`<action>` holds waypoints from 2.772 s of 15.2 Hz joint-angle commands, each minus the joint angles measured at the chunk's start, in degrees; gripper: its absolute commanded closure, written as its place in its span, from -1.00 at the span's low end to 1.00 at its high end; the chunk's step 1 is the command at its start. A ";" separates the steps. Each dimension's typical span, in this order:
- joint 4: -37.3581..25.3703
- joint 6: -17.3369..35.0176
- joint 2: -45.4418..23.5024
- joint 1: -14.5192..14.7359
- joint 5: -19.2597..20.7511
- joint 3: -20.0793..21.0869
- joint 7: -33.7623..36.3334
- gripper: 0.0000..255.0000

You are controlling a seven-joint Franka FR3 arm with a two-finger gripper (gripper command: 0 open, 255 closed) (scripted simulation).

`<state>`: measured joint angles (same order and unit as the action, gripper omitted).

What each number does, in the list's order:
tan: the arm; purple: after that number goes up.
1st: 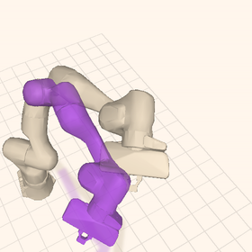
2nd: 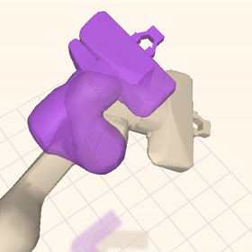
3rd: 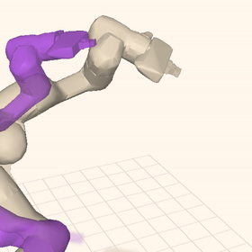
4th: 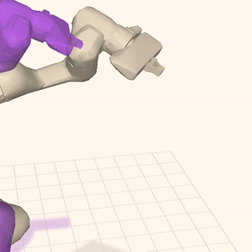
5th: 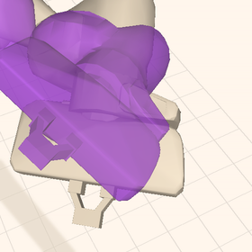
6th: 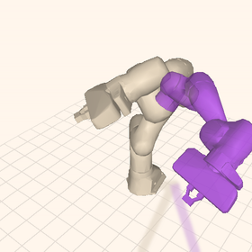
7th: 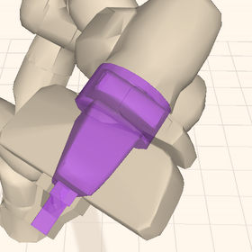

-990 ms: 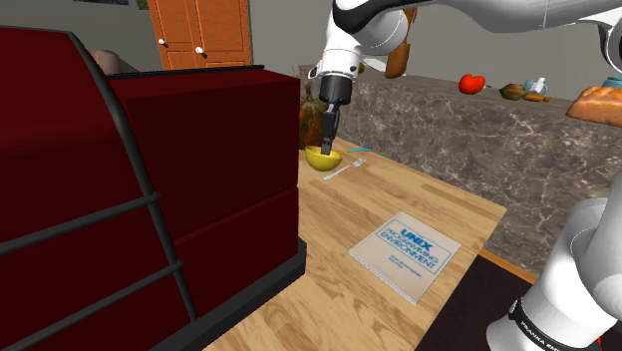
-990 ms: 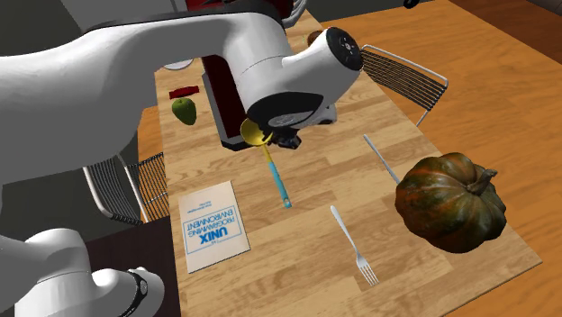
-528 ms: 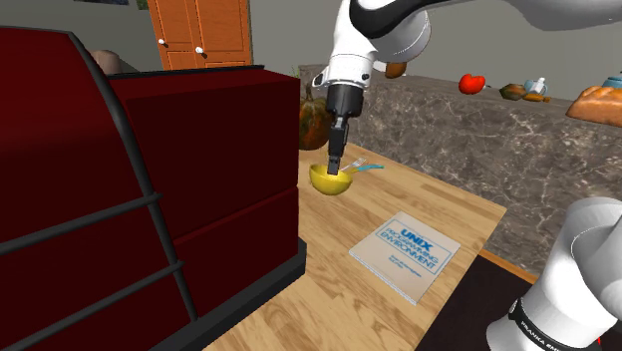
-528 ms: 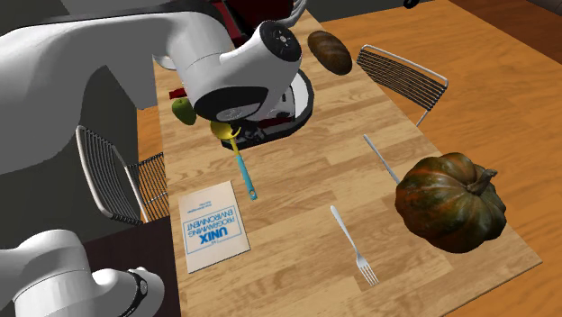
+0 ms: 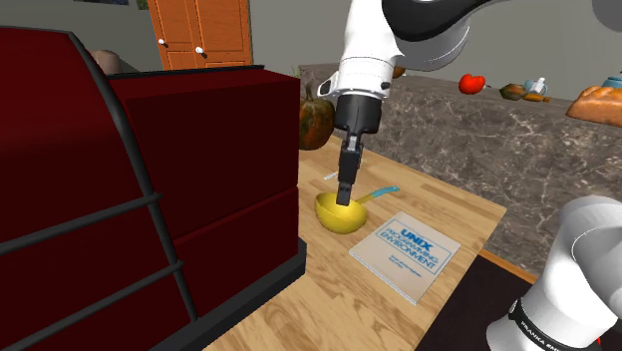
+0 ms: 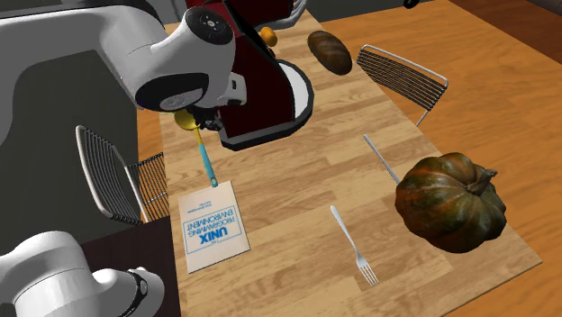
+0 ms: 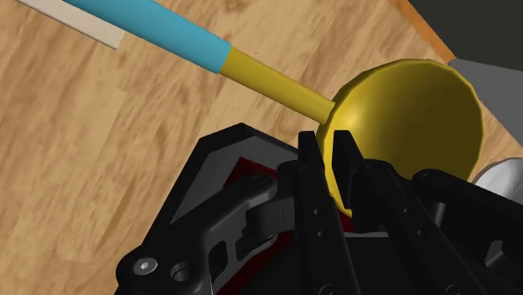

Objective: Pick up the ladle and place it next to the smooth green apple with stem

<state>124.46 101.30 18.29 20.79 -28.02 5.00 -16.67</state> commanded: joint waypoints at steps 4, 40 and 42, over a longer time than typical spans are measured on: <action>4.90 2.96 4.76 2.85 -2.76 4.39 5.31 1.00; 22.94 28.43 -0.03 8.90 -14.02 14.65 2.50 1.00; 23.53 30.06 -1.20 9.07 -14.70 14.86 1.58 1.00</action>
<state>147.82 130.39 17.90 29.78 -42.38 19.70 -14.63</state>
